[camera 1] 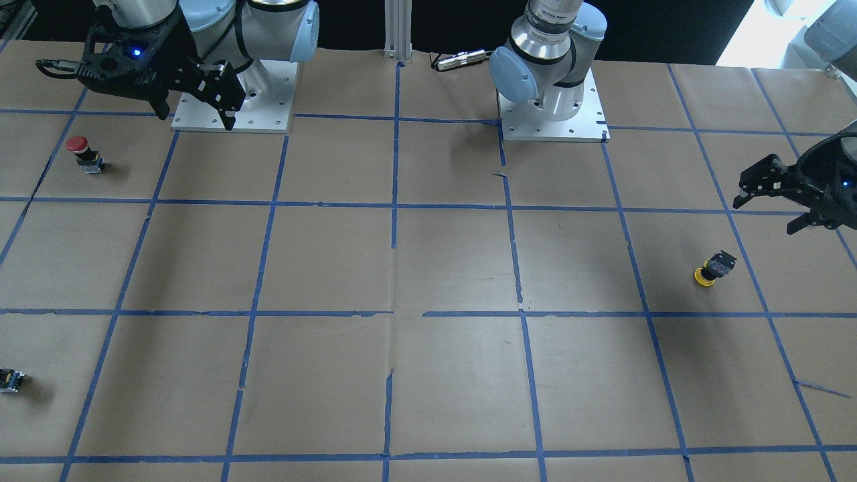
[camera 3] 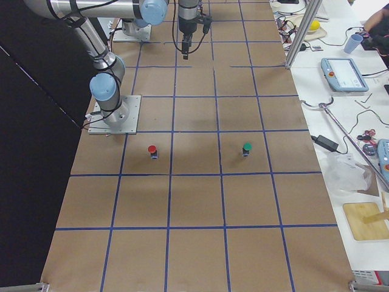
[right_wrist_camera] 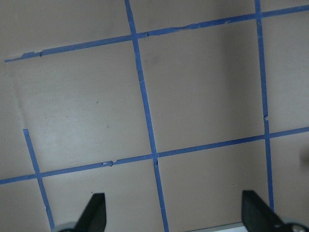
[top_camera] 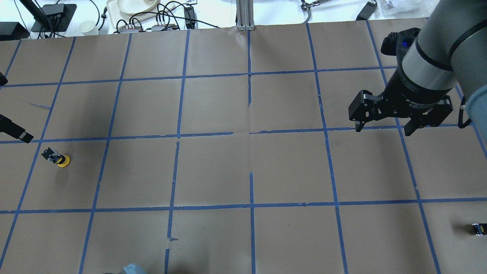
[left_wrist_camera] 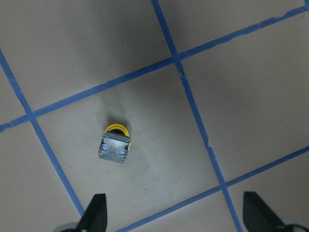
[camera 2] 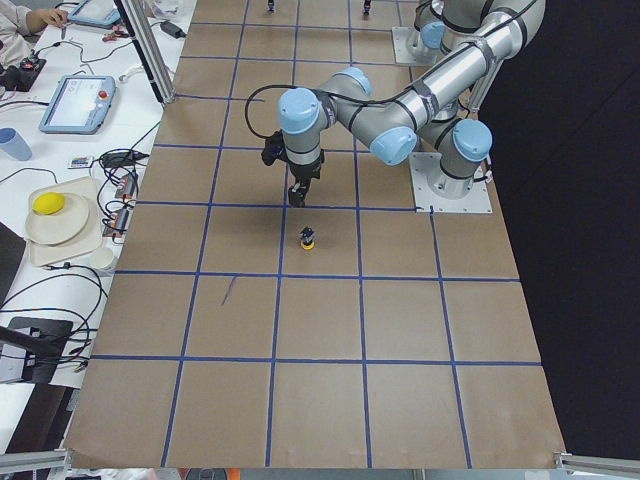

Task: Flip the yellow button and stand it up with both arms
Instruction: 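Lower the left gripper and close it on the yellow button's body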

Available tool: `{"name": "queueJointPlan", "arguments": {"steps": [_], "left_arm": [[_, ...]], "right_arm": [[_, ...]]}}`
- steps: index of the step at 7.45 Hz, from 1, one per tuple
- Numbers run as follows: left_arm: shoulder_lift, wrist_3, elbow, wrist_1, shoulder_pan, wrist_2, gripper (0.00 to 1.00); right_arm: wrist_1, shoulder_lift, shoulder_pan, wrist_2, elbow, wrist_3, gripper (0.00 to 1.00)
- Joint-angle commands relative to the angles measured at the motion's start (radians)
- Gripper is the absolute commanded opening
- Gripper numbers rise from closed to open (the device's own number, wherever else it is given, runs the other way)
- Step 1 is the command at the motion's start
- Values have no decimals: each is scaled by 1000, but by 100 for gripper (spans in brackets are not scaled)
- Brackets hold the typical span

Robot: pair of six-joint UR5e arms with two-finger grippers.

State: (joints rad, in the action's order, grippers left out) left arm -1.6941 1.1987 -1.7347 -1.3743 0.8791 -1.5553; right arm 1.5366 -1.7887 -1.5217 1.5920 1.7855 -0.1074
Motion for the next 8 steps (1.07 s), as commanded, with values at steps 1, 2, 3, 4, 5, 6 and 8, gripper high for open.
{"name": "queueJointPlan", "arguments": {"steps": [1,2,3,4,5,6,8], "left_arm": [[-50,125,-84,221,-6,-5,99],[-59,163,-119,277,-6,-6,99],[-65,212,-149,326,-8,-6,99],[-74,220,-175,351,-6,-3,99],[-78,238,-180,362,-6,-3,99],[-82,245,-181,368,-8,3,99],[-136,245,-184,464,-12,1,99]], "right_arm": [[5,2,0,-1,0,0,100],[2,0,0,-1,0,0,100],[2,0,0,-1,0,0,100],[2,0,0,-1,0,0,100],[4,0,0,0,0,0,100],[2,0,0,0,0,0,100],[-1,-1,0,5,0,0,100]]}}
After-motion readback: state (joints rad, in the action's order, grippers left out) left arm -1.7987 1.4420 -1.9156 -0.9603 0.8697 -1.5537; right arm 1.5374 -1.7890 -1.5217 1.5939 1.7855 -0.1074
